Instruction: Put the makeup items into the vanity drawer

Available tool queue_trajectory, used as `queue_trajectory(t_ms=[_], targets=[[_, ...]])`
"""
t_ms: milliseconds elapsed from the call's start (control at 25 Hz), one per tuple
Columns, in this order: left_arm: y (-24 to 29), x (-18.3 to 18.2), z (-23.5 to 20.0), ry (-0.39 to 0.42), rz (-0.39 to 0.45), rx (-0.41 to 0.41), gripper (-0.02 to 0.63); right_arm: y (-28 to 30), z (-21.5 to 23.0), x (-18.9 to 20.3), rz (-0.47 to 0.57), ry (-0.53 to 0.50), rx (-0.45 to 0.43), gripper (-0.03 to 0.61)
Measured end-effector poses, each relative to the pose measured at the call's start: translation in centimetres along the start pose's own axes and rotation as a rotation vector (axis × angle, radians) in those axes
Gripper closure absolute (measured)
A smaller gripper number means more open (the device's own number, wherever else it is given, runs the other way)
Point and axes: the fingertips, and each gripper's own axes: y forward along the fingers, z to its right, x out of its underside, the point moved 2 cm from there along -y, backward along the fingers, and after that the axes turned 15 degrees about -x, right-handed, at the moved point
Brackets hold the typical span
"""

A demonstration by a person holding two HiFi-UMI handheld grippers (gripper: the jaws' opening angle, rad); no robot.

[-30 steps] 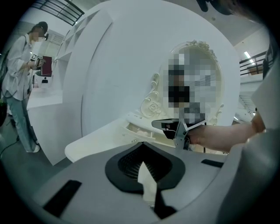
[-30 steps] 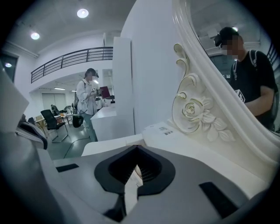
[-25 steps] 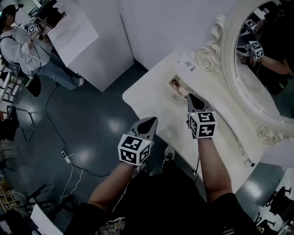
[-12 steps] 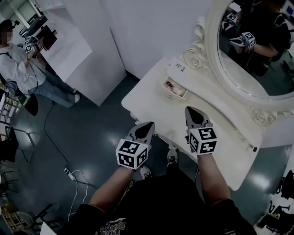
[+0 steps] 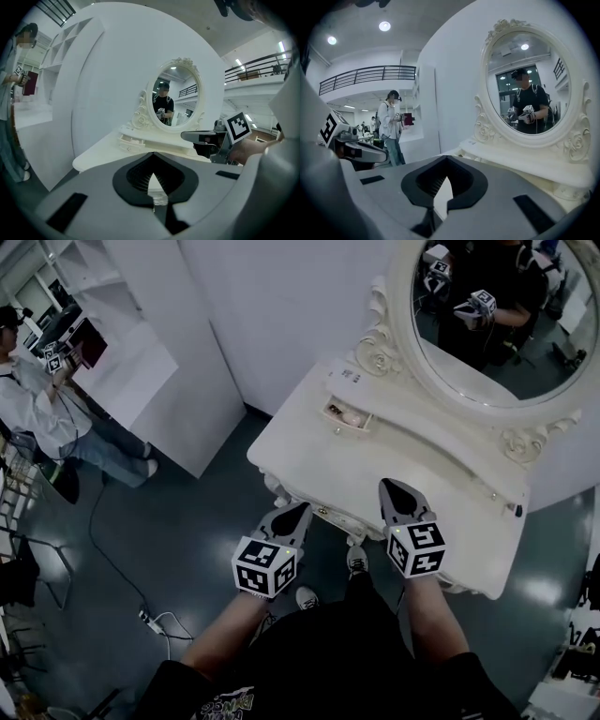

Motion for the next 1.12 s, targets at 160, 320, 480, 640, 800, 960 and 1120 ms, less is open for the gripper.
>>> queue_trajectory(t_ms=[160, 320, 480, 640, 800, 960, 1120], targets=[[-2.1, 1.2, -0.1, 0.009, -0.010, 0.021, 0.606, -2.0, -2.0, 1.7, 0.001, 0.027, 0.032, 0.551], [-3.5, 2.7, 0.1, 0.015, -0.037, 0.038, 0.606, -3.5, -4.1, 3.5, -0.012, 0.056, 0.045, 0.549], [-4.1, 3.7, 1.3, 0.012, -0.051, 0.054, 0.606, -5.2, -5.3, 4.4, -0.020, 0.061, 0.048, 0.549], [-4.4, 3.9, 3.3, 0.016, -0.044, 0.070, 0.606, -6.8, -5.5, 4.3, -0.009, 0.061, 0.045, 0.550], [-4.5, 4.2, 5.6, 0.013, -0.040, 0.068, 0.606, -7.9, -5.5, 4.4, -0.005, 0.066, 0.011, 0.549], [-4.4, 4.8, 7.8, -0.004, -0.034, 0.040, 0.606, -9.1, -5.1, 4.7, -0.025, 0.037, -0.036, 0.550], [-4.2, 5.6, 10.4, -0.018, -0.038, 0.011, 0.606, -10.9, -3.8, 5.3, -0.033, 0.030, -0.066, 0.550]])
